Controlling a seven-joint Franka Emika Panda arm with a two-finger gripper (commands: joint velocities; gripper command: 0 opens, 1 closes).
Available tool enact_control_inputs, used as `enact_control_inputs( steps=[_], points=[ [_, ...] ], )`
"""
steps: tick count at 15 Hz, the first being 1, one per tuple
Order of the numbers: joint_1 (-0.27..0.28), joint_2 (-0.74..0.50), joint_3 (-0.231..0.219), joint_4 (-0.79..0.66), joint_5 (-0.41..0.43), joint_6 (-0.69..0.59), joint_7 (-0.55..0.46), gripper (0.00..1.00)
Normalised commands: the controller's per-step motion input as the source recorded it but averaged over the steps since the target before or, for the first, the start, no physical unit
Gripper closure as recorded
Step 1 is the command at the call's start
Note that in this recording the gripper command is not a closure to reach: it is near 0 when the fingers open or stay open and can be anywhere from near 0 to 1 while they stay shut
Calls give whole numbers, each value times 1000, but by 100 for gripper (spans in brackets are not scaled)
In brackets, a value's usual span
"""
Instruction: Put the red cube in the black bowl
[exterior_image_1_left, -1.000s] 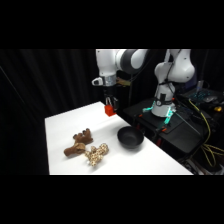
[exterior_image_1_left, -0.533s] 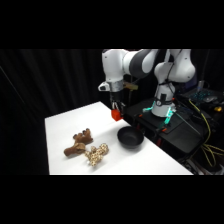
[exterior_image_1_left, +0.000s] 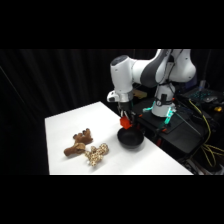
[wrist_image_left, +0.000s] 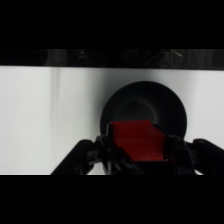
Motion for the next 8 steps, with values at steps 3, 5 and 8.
enact_control_inputs(
  steps=[3, 5, 8],
  points=[
    [26, 180, 27, 4, 46, 214, -197, 100],
    [-21, 192, -4, 53, 21, 172, -251, 100],
    [-45, 161, -13, 100, 14, 104, -226, 0]
  ],
)
